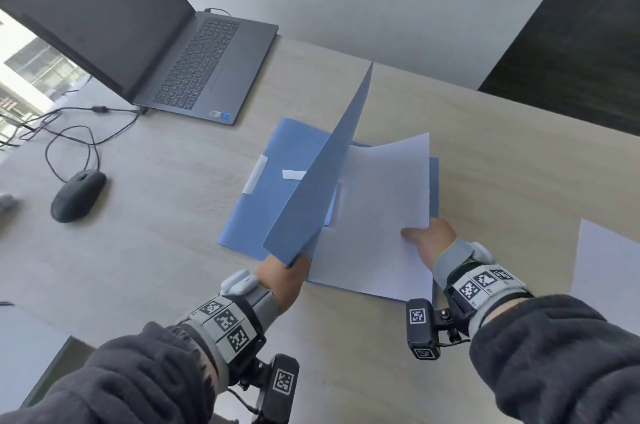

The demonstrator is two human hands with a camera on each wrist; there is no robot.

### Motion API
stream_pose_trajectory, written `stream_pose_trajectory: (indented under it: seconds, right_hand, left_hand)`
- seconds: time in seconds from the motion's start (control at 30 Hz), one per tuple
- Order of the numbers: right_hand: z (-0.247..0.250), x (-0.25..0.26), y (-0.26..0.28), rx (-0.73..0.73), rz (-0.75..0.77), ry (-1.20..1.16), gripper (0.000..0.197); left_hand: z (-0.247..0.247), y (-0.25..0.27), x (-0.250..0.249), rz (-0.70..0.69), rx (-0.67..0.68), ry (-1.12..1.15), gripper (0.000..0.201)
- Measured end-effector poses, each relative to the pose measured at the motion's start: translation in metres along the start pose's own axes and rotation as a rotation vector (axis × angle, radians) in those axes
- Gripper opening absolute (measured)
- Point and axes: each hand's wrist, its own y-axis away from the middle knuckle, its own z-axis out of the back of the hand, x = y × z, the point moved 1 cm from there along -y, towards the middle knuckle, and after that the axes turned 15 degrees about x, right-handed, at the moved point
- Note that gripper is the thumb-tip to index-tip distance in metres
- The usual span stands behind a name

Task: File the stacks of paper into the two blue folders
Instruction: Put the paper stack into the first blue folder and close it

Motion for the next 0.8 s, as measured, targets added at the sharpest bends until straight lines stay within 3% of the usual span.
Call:
stream_pose_trajectory:
  seconds: [0.27, 0.57, 0.73, 0.8]
  right_hand:
    - [0.003, -0.004, -0.003, 0.006, -0.011, -0.019, 0.013]
    - [0.004, 0.002, -0.003, 0.009, 0.006, 0.002, 0.012]
    - [0.006, 0.005, -0.008, -0.046, -0.036, -0.034, 0.049]
    - [0.011, 0.008, -0.006, -0.056, -0.094, -0.060, 0.053]
  left_hand:
    - [0.003, 0.002, -0.005, 0.021, 0.013, -0.019, 0.030]
    - [0.001, 0.004, -0.011, 0.006, 0.075, -0.073, 0.021]
    - [-0.006, -0.002, -0.015, -0.040, 0.184, -0.149, 0.023]
    - [-0.008, -0.002, -0.022, -0.093, 0.217, -0.160, 0.014]
